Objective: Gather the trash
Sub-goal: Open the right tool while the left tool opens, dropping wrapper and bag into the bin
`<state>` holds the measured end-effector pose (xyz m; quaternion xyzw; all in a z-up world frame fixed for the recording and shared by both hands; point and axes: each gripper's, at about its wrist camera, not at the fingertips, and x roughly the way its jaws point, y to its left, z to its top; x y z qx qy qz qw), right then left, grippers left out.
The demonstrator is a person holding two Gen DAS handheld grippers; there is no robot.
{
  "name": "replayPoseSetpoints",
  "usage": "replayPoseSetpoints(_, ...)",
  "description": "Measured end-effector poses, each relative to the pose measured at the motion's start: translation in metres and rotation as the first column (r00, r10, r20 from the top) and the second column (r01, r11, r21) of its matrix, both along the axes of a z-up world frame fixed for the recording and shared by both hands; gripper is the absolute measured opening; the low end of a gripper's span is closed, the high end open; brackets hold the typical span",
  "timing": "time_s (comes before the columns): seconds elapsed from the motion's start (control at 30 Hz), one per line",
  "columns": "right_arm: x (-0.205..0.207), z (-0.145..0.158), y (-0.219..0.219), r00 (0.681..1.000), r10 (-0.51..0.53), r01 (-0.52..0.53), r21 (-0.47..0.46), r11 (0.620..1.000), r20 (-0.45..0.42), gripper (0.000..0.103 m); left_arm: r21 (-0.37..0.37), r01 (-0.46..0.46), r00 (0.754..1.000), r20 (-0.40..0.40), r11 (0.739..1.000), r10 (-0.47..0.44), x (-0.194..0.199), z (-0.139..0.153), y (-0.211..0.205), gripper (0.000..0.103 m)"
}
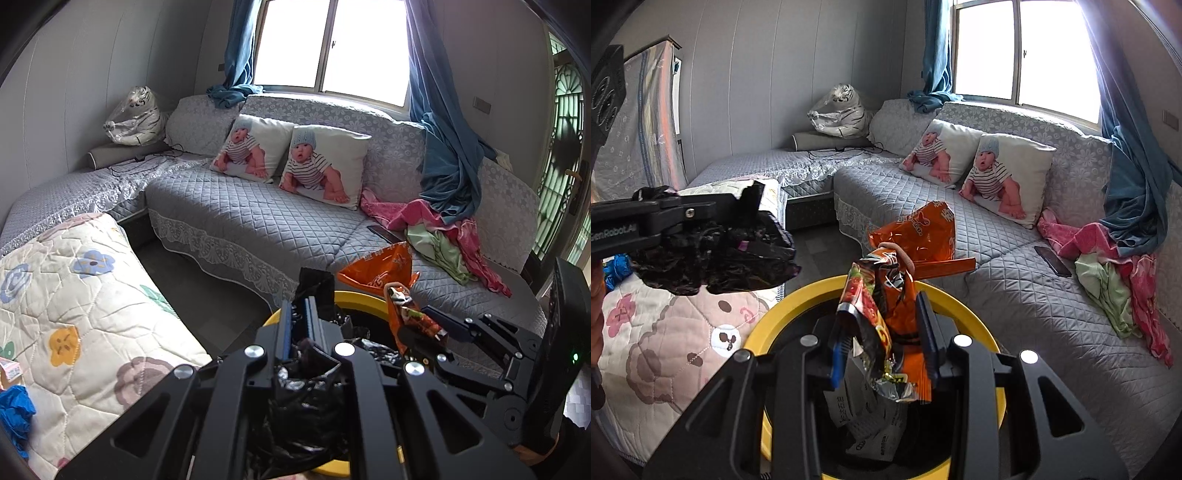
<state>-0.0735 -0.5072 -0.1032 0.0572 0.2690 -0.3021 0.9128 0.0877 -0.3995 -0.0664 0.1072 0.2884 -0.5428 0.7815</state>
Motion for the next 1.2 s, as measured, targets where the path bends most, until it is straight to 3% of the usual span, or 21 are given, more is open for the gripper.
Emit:
replayPoseSetpoints(0.6,-0.010,-0.018,-0.014,0.999,-0.031,0.033,0.066,0.997,-0.041,0.034,0.052,-0.004,0.997,-0.076,0.999,0.008,0.003,-0.025,-0.032,0.008)
replayPoseSetpoints(0.73,-0.010,-0.018,-0.016,0.999,-0.018,0.021,0.082,0.996,-0.039,0.044,0.059,-0.015,0.995,-0.097,0.998,0.020,0.008,-0.026,-0.033,0.018)
replayPoseSetpoints(0.9,-0.012,-0.018,-0.019,0.999,-0.039,0.042,0.082,0.996,-0.033,0.045,0.063,-0.039,0.993,-0.108,0.997,0.045,0.011,-0.029,-0.033,0.033)
replayPoseSetpoints(1.0,-0.016,-0.016,-0.021,0.998,-0.058,0.060,0.079,0.995,-0.026,0.045,0.056,-0.062,0.992,-0.110,0.996,0.068,0.013,-0.030,-0.030,0.049)
replayPoseSetpoints(1.2,-0.028,-0.010,-0.025,0.995,-0.100,0.100,0.061,0.993,-0.003,0.053,0.030,-0.106,0.985,-0.134,0.994,0.109,0.019,-0.028,-0.023,0.070)
